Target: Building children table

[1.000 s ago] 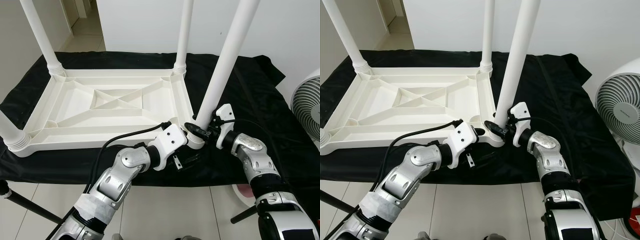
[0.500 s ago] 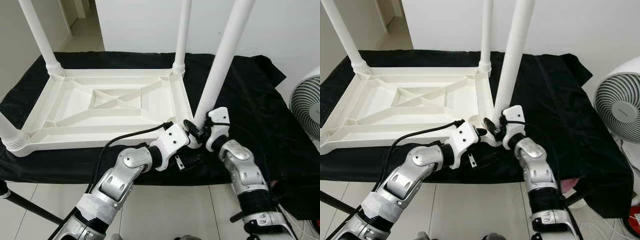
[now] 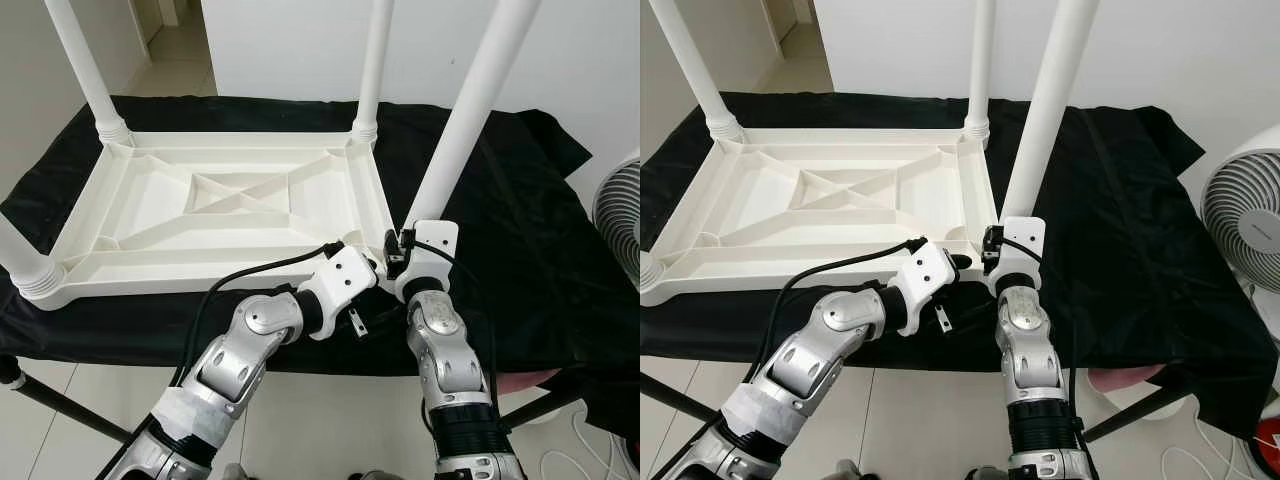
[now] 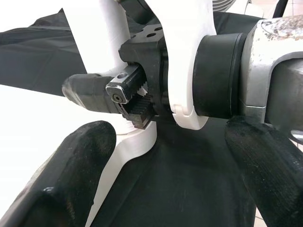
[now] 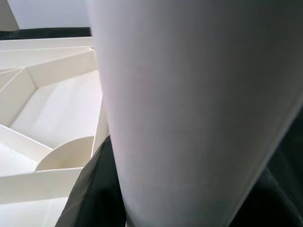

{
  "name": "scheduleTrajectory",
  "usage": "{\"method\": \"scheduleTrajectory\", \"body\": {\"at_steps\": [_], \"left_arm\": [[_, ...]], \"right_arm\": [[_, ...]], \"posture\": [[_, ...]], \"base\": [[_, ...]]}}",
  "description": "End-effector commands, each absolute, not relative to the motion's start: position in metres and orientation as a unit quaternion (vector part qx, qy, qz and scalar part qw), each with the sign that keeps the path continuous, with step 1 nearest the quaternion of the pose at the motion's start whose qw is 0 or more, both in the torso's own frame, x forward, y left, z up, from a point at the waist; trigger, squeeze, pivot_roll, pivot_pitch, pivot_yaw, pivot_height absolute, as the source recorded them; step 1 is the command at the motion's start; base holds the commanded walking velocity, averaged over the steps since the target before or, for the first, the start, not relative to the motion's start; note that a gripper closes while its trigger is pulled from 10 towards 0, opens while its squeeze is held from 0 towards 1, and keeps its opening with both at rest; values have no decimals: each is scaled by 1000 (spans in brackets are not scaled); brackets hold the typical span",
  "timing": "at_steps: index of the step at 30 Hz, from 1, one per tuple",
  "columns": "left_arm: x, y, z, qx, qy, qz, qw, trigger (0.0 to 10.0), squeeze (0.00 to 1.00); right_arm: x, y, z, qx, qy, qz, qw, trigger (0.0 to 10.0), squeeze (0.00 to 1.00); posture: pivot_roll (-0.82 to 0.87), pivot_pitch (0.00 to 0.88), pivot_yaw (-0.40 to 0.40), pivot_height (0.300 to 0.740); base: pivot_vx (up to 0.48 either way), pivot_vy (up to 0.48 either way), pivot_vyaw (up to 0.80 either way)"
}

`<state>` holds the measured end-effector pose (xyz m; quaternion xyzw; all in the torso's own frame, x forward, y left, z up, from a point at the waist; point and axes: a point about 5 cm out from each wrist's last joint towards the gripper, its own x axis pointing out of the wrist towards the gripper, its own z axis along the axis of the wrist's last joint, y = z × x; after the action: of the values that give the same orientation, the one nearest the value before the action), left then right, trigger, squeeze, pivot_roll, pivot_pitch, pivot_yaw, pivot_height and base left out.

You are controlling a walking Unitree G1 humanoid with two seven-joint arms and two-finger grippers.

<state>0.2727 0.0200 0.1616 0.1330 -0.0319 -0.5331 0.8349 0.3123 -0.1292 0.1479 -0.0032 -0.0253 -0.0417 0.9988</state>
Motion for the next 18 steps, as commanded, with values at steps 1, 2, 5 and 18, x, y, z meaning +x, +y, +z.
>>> {"method": "scheduleTrajectory", "body": {"at_steps": [1, 2, 5, 18], "left_arm": [[271, 18, 159, 133, -26, -536, 833, 10000, 0], [272, 18, 159, 134, -26, -536, 833, 10000, 0], [273, 18, 160, 133, -28, -534, 835, 10000, 0], [272, 19, 160, 133, -27, -532, 836, 10000, 0]], "right_arm": [[308, -138, 139, -12, 0, -66, 998, 10000, 0], [307, -138, 138, -12, 2, -63, 998, 10000, 0], [307, -135, 139, -6, 6, -58, 998, 10000, 0], [314, -146, 148, 3, -3, 28, 1000, 10000, 1000]], "posture": [[-140, 56, 10, 740], [-140, 56, 10, 740], [-140, 56, 10, 740], [-137, 59, 9, 740]], "base": [[0, 0, 0], [0, 0, 0], [0, 0, 0], [0, 0, 0]]}}
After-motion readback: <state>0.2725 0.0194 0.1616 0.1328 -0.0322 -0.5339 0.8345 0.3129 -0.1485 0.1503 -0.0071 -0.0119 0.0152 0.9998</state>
